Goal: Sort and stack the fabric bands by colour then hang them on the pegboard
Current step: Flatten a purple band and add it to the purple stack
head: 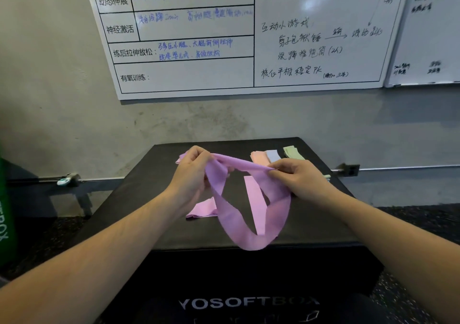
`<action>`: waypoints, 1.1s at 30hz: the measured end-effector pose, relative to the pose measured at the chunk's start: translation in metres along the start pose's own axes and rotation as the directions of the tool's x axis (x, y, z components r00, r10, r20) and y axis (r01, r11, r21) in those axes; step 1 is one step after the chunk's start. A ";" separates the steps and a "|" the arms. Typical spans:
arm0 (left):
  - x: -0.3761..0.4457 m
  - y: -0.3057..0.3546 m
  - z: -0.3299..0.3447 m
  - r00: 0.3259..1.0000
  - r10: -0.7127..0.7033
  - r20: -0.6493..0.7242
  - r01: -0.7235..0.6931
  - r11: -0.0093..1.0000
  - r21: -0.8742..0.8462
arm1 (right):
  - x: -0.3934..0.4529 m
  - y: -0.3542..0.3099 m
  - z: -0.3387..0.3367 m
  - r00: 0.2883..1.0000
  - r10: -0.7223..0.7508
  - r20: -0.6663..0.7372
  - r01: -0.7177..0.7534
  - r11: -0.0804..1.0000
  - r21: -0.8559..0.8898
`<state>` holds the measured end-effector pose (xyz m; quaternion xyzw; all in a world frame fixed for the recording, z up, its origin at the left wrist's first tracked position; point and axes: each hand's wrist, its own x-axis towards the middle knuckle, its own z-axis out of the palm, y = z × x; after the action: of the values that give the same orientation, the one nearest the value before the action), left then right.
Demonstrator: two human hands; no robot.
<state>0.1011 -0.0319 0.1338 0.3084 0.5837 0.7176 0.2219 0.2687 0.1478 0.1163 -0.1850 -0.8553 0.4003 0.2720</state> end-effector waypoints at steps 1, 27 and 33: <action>-0.003 0.000 0.004 1.000 -0.009 0.028 0.009 1.000 -0.005 | -0.002 0.002 -0.004 0.999 0.013 -0.037 -0.013 1.000 -0.013; -0.029 -0.019 0.079 0.933 -0.036 0.358 -0.054 0.970 0.238 | -0.035 -0.030 -0.027 1.000 -0.018 0.000 0.016 0.930 0.367; -0.033 -0.013 0.081 0.967 0.035 0.254 -0.082 0.980 0.179 | -0.040 -0.031 -0.028 0.999 -0.044 0.015 0.032 0.890 0.455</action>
<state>0.1809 0.0058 0.1259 0.4329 0.6068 0.6211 0.2422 0.3142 0.1245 0.1428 -0.0945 -0.7446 0.5862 0.3051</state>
